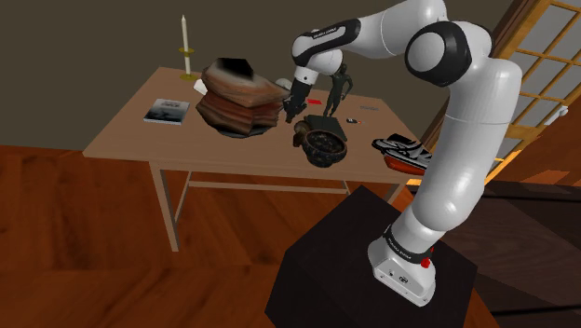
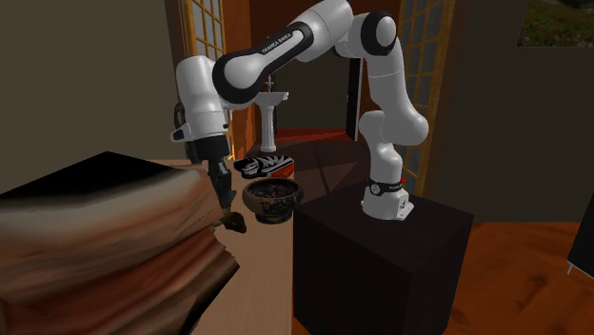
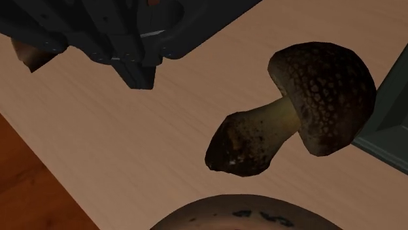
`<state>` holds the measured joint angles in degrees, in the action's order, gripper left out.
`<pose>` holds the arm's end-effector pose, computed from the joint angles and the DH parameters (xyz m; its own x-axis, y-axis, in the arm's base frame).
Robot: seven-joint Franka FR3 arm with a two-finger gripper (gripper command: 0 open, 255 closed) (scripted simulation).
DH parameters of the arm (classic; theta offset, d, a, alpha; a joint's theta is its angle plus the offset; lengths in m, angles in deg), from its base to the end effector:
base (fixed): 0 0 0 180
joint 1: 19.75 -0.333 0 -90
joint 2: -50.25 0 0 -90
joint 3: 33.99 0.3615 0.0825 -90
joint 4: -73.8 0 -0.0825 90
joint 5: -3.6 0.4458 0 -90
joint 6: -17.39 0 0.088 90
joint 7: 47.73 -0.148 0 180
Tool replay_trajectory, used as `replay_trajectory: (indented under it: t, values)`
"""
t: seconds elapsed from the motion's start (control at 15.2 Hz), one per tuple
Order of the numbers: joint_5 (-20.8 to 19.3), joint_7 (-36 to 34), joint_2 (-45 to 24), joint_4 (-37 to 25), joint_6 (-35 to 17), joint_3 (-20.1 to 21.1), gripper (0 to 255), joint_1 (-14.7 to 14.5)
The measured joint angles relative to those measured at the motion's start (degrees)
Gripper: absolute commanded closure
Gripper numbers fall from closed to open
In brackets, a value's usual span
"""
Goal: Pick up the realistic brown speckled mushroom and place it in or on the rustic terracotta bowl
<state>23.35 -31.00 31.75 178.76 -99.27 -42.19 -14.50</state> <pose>0.6726 -0.1240 0.3205 0.9931 -0.1033 -0.0559 -0.1145 -0.9569 -0.2670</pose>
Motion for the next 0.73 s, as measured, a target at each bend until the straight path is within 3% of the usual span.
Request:
replay_trajectory:
  t: [0.07, 0.2, 0.59, 0.73]
  values:
    - [0.0, 0.0, 0.0, 0.0, 0.0, 0.0, 0, 0.0]
    - [-0.64, -1.98, 0.15, 0.87, -1.1, -0.46, 0, -0.48]
    - [-9.46, -29.38, 0.91, 9.0, -10.52, -6.68, 0, -5.74]
    - [-10.27, -32.68, 0.44, 10.36, -12.37, -7.34, 0, -6.38]
